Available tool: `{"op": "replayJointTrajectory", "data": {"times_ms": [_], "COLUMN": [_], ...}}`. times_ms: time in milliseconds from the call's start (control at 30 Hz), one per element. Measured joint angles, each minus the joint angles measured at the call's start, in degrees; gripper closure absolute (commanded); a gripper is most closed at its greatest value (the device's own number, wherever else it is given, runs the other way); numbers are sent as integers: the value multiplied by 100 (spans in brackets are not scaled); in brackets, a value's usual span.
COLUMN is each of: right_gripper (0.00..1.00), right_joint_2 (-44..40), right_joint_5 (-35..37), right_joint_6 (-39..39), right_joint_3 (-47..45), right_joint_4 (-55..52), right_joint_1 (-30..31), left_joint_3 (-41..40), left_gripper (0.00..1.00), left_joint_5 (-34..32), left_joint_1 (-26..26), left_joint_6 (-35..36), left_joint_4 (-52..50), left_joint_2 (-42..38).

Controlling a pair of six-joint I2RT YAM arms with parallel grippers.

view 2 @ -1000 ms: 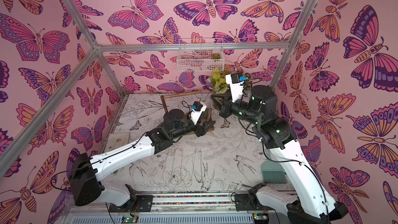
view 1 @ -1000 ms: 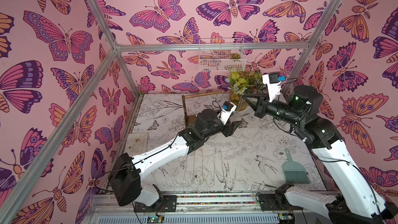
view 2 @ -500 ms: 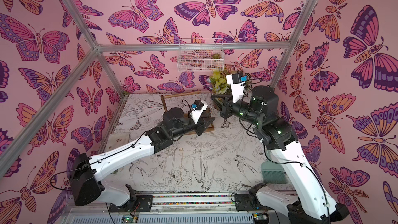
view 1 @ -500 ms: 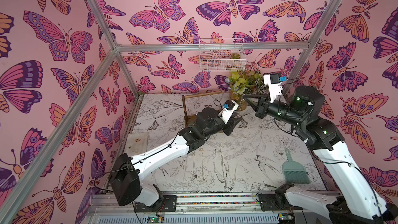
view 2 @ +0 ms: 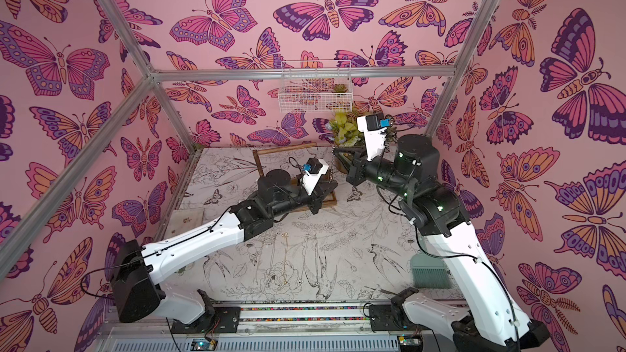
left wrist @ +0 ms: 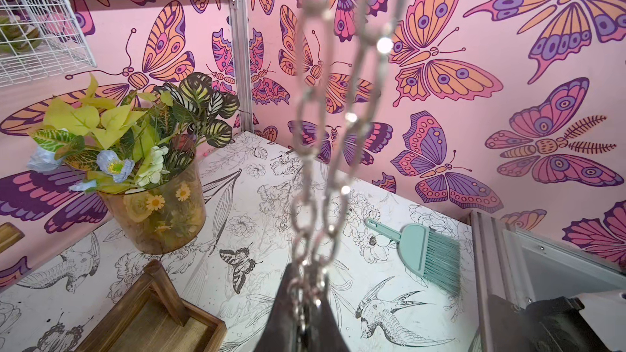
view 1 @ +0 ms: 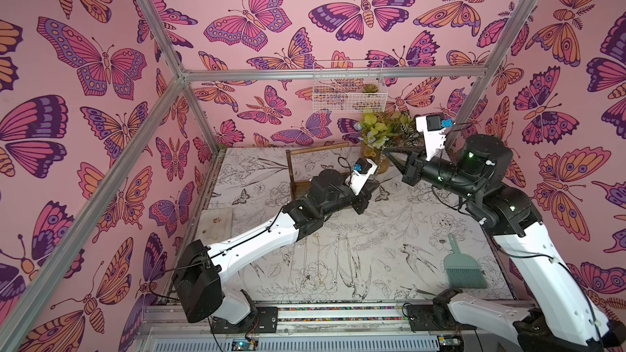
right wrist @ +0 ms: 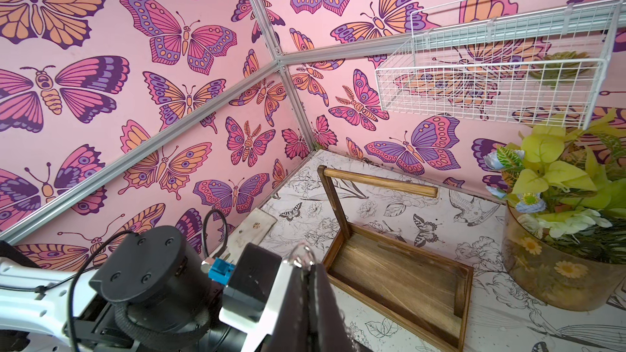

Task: Take the necklace off the jewelry display stand
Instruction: Place the necklace at the center of the board.

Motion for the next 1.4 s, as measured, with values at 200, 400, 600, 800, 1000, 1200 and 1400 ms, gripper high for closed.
{"op": "replayJointTrajectory", "data": {"times_ms": [200, 400, 600, 800, 1000, 1200, 1400], "right_gripper": [100, 100, 100, 100, 100, 100, 100], "right_joint_2": [-15, -192, -240, -354, -378, -402, -402], "right_joint_5": [20, 74, 146, 223, 293, 367, 374], "right_joint_6": [17, 149, 326, 481, 608, 730, 776], "right_joint_3": [-68, -839, -1646, -2385, -3018, -3622, -4037], "right_joint_4": [52, 225, 400, 634, 876, 1088, 1215], "right_joint_1": [0, 0, 0, 37, 184, 254, 275], "left_joint_3": [-7, -463, -1187, -1740, -2170, -2540, -2610], "left_gripper": [100, 100, 100, 100, 100, 100, 100], "left_joint_5": [-42, -313, -717, -1128, -1471, -1731, -1895], "left_joint_1": [-33, -275, -647, -1008, -1322, -1523, -1784], "left_joint_6": [-76, -348, -717, -1143, -1578, -1961, -2302], "left_joint_4": [-2, -7, -55, -46, -52, -46, -33], "left_joint_2": [0, -42, -240, -529, -553, -540, -269]}}
